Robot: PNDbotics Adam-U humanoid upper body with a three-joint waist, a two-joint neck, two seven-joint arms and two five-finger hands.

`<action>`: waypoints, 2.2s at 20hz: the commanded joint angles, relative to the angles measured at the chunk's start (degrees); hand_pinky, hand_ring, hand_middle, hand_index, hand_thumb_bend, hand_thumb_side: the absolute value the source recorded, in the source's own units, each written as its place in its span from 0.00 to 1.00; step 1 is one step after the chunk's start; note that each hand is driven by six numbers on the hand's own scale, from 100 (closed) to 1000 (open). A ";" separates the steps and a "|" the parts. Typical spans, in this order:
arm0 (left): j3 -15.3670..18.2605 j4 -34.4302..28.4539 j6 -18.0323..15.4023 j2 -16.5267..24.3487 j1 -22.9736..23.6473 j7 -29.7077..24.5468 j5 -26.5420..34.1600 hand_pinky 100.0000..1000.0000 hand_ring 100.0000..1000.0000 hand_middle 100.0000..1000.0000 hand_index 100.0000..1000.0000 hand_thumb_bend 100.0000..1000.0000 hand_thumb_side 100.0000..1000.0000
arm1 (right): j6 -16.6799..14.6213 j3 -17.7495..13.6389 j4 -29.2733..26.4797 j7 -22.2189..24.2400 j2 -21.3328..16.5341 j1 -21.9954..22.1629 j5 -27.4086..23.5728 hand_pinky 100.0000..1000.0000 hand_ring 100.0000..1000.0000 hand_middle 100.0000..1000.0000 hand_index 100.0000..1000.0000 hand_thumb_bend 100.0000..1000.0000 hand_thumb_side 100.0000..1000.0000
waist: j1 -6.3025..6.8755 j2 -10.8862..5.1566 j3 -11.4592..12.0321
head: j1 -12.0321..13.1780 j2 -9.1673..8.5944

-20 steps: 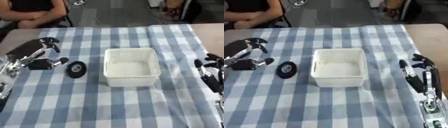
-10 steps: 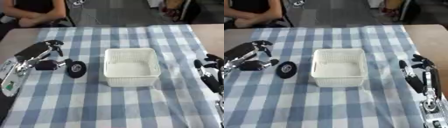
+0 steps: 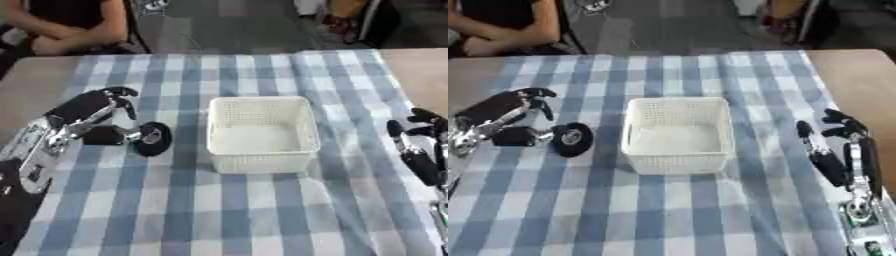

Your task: Pick up objects on the table and place them in the box.

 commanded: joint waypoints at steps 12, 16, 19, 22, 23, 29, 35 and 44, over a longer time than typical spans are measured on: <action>-1.00 0.11 -1.08 -0.35 -1.44 -0.57 -0.45 0.86 0.91 0.89 0.60 1.00 0.96 | -0.23 -0.24 -0.51 0.16 -0.69 -0.29 -0.20 0.75 0.57 0.65 0.82 0.55 0.77 | -0.06 -0.64 -0.20 | 0.48 -0.02; -1.22 0.55 -1.32 -0.69 -1.57 -0.68 -0.69 0.86 0.91 0.89 0.60 1.00 0.95 | -0.28 -0.24 -0.50 0.19 -0.67 -0.30 -0.21 0.75 0.57 0.65 0.82 0.55 0.77 | -0.07 -0.64 -0.28 | 0.51 -0.01; -1.41 0.80 -1.54 -0.85 -1.60 -0.78 -0.81 0.86 0.91 0.89 0.60 1.00 0.95 | -0.30 -0.25 -0.49 0.21 -0.64 -0.29 -0.23 0.75 0.57 0.65 0.82 0.55 0.77 | -0.08 -0.64 -0.34 | 0.52 0.01; -1.50 1.10 -1.64 -1.07 -1.49 -0.85 -0.91 0.86 0.91 0.89 0.60 1.00 0.95 | -0.32 -0.27 -0.50 0.20 -0.62 -0.29 -0.24 0.75 0.57 0.65 0.82 0.55 0.77 | -0.08 -0.64 -0.35 | 0.50 -0.01; -1.51 1.20 -1.66 -1.16 -1.44 -0.85 -0.95 0.86 0.91 0.89 0.60 1.00 0.95 | -0.33 -0.27 -0.49 0.21 -0.62 -0.29 -0.24 0.75 0.57 0.65 0.82 0.55 0.77 | -0.08 -0.64 -0.36 | 0.48 -0.01; -1.72 2.52 -1.87 -1.93 -1.56 -1.00 -1.76 0.86 0.91 0.89 0.60 1.00 0.93 | -0.38 -0.28 -0.47 0.26 -0.57 -0.28 -0.28 0.75 0.57 0.65 0.82 0.55 0.77 | -0.12 -0.64 -0.40 | 0.49 -0.02; -1.40 5.40 -1.89 -3.01 -2.10 -0.65 -3.28 0.86 0.91 0.89 0.60 1.00 0.94 | -0.45 -0.27 -0.44 0.31 -0.50 -0.30 -0.35 0.75 0.57 0.65 0.82 0.55 0.77 | -0.18 -0.60 -0.44 | 0.57 -0.06; -0.40 10.76 -1.74 -4.53 -3.10 0.86 -5.82 0.86 0.91 0.89 0.60 1.00 0.93 | -0.59 -0.14 -0.38 0.49 -0.39 -0.46 -0.47 0.75 0.57 0.65 0.82 0.55 0.77 | -0.36 -0.47 -0.64 | 0.79 -0.15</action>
